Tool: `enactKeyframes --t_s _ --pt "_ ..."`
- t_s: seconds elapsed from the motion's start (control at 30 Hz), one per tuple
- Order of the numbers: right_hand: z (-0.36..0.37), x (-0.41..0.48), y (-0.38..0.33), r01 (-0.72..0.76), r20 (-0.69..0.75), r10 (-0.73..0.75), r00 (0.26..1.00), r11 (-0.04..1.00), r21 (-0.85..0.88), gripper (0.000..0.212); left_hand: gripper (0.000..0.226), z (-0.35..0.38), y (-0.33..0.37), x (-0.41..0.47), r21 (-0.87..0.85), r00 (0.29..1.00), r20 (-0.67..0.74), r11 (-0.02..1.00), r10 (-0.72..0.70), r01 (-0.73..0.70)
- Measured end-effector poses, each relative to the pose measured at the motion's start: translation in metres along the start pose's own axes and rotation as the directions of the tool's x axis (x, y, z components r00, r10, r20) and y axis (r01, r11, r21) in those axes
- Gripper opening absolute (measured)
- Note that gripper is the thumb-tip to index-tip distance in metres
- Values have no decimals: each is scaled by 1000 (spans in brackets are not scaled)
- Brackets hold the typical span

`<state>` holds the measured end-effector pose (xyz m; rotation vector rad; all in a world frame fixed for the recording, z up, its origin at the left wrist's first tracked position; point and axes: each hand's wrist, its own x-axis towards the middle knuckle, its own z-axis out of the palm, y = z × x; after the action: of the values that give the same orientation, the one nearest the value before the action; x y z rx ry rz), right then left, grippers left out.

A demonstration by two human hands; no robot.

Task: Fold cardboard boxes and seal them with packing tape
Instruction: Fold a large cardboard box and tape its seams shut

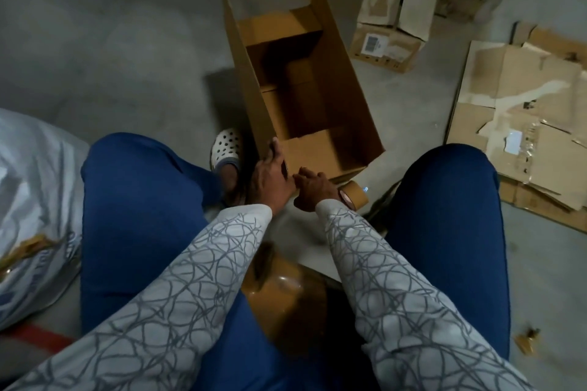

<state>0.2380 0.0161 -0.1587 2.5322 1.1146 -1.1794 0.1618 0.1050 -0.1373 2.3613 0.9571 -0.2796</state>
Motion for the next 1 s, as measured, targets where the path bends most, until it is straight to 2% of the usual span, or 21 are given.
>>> enactKeyframes --t_s 0.13,0.23,0.33,0.4,0.43,0.47,0.53,0.57,0.6,0.63,0.7,0.77,0.83,0.9,1.0 --pt "-5 -2 1 0 77 1 997 1000 -19 52 104 13 -4 16 158 986 153 983 71 -96" --pt "-15 -15 11 -26 107 28 994 999 -20 49 99 18 -3 30 299 961 258 937 104 -182" --pt "-22 -33 26 -82 24 83 996 996 -16 43 94 24 -1 34 354 932 358 915 61 -196" --pt "-27 -44 38 -83 -100 87 991 995 46 43 94 29 -1 34 359 914 404 913 33 -192" --pt "-28 -47 45 -69 -230 84 970 995 73 47 94 32 0 35 357 903 430 916 14 -185" --pt "-29 -50 51 -51 -396 84 914 994 95 51 94 34 0 37 359 892 452 917 -5 -176" --pt "-33 -56 63 -46 -663 134 737 988 148 62 93 35 2 41 378 877 480 911 -39 -167" --pt "-36 -58 68 -65 -732 201 651 976 210 68 90 34 3 44 385 870 491 907 -47 -169" --pt "-40 -59 75 -86 -743 291 603 949 303 74 87 33 3 46 389 862 505 905 -51 -174" --pt "-43 -59 82 -98 -710 384 591 907 409 76 84 33 2 47 391 855 517 903 -52 -181" --pt "-47 -53 93 -57 -563 468 681 800 597 71 82 31 -2 50 389 846 531 901 -51 -190" --pt "-45 -47 91 21 -433 409 803 707 707 59 83 30 -6 51 378 842 538 905 -43 -195" --pt "-37 -41 79 57 -388 367 845 660 749 54 84 31 -8 51 343 836 548 921 -34 -187" --pt "-25 -31 67 37 -366 323 873 704 709 53 84 32 -10 53 308 828 561 934 -23 -183" --pt "-7 -6 61 -4 -265 162 951 858 513 50 85 35 -13 53 290 823 567 943 -31 -165"
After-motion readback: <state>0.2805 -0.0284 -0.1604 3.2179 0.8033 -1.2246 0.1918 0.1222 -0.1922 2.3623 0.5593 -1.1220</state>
